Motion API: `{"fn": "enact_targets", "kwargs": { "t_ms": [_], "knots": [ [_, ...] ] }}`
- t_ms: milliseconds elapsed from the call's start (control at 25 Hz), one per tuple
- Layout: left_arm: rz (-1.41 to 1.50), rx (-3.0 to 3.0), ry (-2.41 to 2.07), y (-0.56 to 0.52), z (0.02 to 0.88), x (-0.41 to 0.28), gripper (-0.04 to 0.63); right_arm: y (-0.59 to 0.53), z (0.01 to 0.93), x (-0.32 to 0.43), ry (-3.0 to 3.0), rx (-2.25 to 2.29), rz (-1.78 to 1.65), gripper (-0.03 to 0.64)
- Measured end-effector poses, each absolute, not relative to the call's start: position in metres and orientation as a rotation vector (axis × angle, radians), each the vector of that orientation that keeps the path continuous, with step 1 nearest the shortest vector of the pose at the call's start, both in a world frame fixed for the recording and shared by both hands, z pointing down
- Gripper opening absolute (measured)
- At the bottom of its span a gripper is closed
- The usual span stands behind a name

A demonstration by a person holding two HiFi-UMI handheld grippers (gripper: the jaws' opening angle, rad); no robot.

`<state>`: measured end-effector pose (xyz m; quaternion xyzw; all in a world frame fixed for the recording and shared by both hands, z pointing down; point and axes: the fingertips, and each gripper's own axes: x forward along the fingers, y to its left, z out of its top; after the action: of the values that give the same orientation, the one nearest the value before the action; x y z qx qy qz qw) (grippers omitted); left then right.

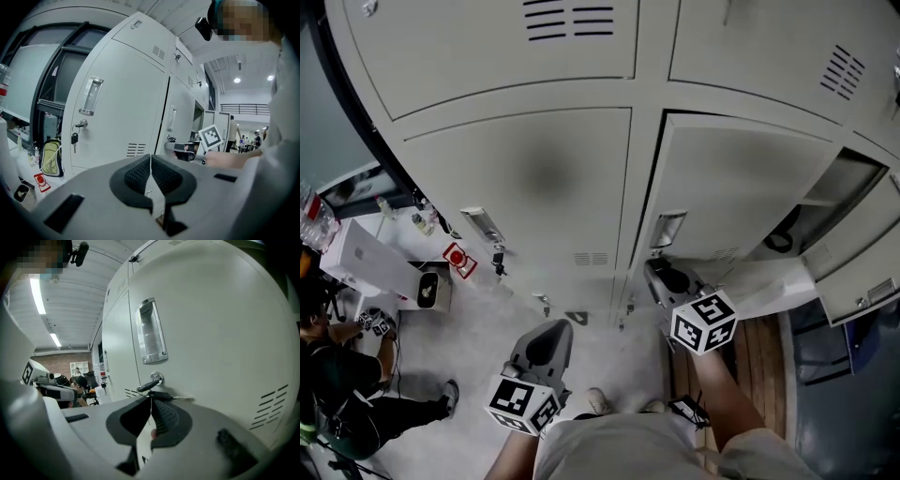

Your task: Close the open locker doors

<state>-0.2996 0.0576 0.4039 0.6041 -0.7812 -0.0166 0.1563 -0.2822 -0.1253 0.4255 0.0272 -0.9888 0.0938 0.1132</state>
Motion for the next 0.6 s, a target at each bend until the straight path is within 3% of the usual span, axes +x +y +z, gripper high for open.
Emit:
{"fn": "enact_targets", "kwargs": {
  "t_ms": [600],
  "knots": [
    [-0.048, 1.673, -2.253, 0.062, 0.411, -0.314, 0.021, -0.14, 0.431, -0.301, -2.897, 0.081, 0.295, 0.028]
  ]
}}
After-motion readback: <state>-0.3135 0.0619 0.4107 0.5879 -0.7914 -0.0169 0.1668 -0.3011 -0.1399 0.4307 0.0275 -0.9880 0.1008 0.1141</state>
